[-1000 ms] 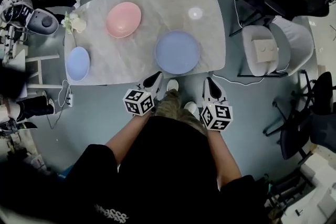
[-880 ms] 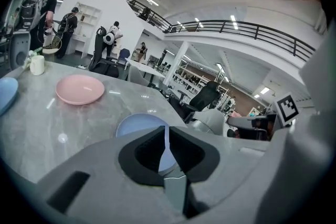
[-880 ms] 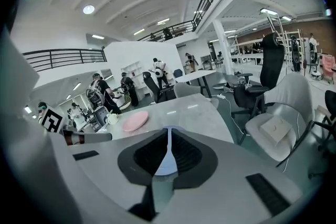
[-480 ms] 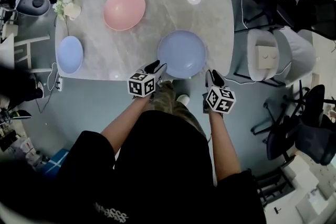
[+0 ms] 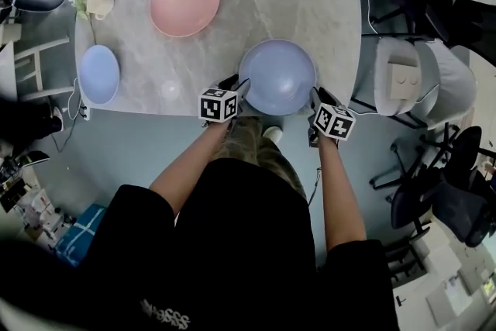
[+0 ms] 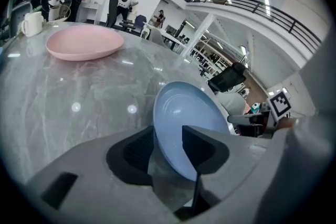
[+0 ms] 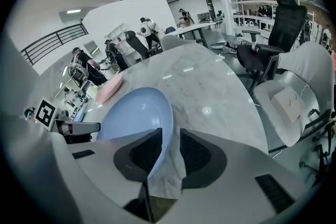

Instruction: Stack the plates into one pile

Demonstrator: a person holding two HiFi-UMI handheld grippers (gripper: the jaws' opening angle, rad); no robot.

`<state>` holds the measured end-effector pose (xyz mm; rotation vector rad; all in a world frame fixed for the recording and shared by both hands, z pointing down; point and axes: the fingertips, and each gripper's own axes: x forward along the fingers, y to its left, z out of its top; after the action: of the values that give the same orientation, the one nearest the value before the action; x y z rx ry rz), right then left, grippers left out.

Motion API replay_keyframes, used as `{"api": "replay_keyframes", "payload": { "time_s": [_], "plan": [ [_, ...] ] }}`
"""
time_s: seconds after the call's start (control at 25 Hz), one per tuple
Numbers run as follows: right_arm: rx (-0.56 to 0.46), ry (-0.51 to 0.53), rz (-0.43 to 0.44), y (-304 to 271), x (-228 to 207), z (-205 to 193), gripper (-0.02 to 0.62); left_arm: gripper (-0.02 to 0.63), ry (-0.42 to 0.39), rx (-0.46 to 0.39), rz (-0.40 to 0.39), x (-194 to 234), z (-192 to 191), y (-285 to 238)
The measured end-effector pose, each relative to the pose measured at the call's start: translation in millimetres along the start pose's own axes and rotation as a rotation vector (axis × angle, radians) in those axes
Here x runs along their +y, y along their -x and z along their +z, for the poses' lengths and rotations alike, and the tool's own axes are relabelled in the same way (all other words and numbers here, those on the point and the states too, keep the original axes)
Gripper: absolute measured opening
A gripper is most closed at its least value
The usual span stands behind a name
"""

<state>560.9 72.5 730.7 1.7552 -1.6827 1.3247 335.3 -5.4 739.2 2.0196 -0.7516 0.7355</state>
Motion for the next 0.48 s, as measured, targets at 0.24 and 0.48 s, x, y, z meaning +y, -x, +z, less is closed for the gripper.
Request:
{"api": "replay_keyframes", "payload": {
  "time_s": [0.24,0.48],
  "plan": [
    [0.05,-0.035,0.009,-21,0,-6,0.072,0.176,0.023,0.04,-0.018,7,-4,-8],
    [0.067,-0.043,-0.058,-21,1,-15,0.072,0.132,0.002,0.082,-0.038,8,-13,-12]
  ]
}}
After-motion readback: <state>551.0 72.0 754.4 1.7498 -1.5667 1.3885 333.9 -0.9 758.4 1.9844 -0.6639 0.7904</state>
